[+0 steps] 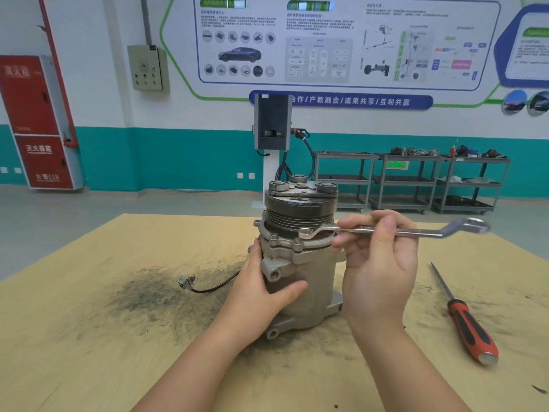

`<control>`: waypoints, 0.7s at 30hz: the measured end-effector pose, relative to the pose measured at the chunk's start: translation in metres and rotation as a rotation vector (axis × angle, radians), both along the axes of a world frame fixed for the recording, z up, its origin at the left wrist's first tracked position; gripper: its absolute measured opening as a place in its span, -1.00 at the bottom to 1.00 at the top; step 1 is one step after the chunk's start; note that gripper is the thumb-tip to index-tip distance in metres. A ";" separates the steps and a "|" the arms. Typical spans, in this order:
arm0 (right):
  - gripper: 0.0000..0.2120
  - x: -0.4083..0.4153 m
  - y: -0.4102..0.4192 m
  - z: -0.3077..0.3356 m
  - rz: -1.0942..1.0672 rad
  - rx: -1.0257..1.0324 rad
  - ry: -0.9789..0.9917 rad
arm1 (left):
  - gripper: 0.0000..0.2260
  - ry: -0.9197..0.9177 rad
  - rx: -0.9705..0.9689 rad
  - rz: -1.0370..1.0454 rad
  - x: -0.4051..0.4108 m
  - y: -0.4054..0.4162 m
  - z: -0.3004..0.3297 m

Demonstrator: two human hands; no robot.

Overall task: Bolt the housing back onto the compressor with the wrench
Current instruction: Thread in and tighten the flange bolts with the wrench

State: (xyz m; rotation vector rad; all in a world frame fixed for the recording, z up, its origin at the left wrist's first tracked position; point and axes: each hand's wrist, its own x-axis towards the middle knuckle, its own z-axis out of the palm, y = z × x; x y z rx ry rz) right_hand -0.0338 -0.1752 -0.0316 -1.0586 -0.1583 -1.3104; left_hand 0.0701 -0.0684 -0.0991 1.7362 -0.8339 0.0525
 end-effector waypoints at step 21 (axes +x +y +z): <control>-0.82 0.010 0.020 -0.029 -0.278 -0.623 -0.035 | -0.82 0.102 -0.509 0.019 -0.012 0.006 0.030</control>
